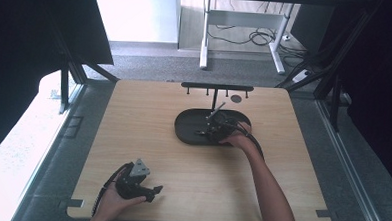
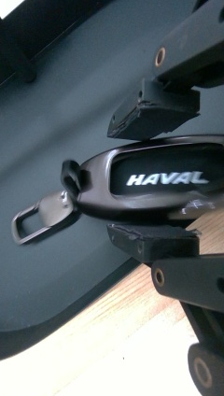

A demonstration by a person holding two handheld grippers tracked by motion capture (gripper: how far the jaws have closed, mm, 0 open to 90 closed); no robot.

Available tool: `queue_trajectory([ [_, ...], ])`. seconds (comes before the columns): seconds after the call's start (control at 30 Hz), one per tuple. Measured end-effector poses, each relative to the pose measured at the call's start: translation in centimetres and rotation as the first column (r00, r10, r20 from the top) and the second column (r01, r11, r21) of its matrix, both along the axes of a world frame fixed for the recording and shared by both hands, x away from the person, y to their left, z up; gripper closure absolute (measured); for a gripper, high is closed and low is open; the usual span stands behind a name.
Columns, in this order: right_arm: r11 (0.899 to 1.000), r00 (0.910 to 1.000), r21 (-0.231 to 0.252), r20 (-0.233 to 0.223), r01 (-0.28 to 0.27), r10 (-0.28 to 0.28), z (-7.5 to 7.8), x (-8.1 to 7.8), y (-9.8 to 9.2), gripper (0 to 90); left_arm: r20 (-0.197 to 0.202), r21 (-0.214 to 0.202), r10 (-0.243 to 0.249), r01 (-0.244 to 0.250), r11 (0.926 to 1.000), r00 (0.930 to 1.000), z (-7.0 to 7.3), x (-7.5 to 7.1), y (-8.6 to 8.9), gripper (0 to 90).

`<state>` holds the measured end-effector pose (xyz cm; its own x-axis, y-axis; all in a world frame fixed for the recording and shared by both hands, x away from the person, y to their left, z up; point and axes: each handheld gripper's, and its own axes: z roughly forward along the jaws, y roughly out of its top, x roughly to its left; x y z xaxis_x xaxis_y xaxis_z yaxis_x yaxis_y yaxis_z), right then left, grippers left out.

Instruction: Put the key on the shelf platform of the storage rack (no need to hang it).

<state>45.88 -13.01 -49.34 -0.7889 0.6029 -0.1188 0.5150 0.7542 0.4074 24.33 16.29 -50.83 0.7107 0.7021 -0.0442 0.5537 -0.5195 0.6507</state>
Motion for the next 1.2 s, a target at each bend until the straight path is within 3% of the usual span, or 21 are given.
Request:
queue_trajectory([
  [0.27,1.000,0.9996,0.001,0.026,0.008,-0.008,0.6,-0.4,0.0,42.8,0.002,0.001,0.000,0.000,1.0000,1.0000,0.0,0.0,0.0,20.5],
  [0.57,0.999,0.9972,0.051,0.075,-0.014,0.011,2.7,-2.1,-0.4,40.1,0.005,0.001,0.002,-0.002,1.0000,1.0000,0.1,0.0,0.0,20.5],
  [0.67,0.995,0.9952,0.100,0.098,-0.017,0.007,3.9,-3.5,-0.8,39.9,0.004,0.005,0.001,-0.001,1.0000,1.0000,0.0,0.0,-0.1,20.5],
  [0.83,0.992,0.9928,0.122,0.118,-0.033,0.018,4.4,-5.0,-1.3,39.3,0.006,0.006,-0.002,0.002,1.0000,1.0000,0.1,-0.1,-0.2,20.5],
  [0.9,0.987,0.9926,0.156,0.119,-0.045,0.027,4.6,-6.3,-1.9,38.9,0.010,0.003,0.001,-0.002,1.0000,1.0000,0.1,-0.1,-0.2,20.6],
  [1.07,0.981,0.9910,0.189,0.132,-0.048,0.023,4.3,-8.2,-2.9,39.0,0.013,0.005,0.000,0.000,1.0000,0.9999,0.2,-0.1,-0.3,21.0],
  [1.2,0.973,0.9903,0.228,0.139,-0.027,-0.005,2.9,-10.8,-4.6,39.5,0.012,0.006,-0.003,0.003,1.0000,0.9999,0.2,-0.2,-0.3,21.1],
])
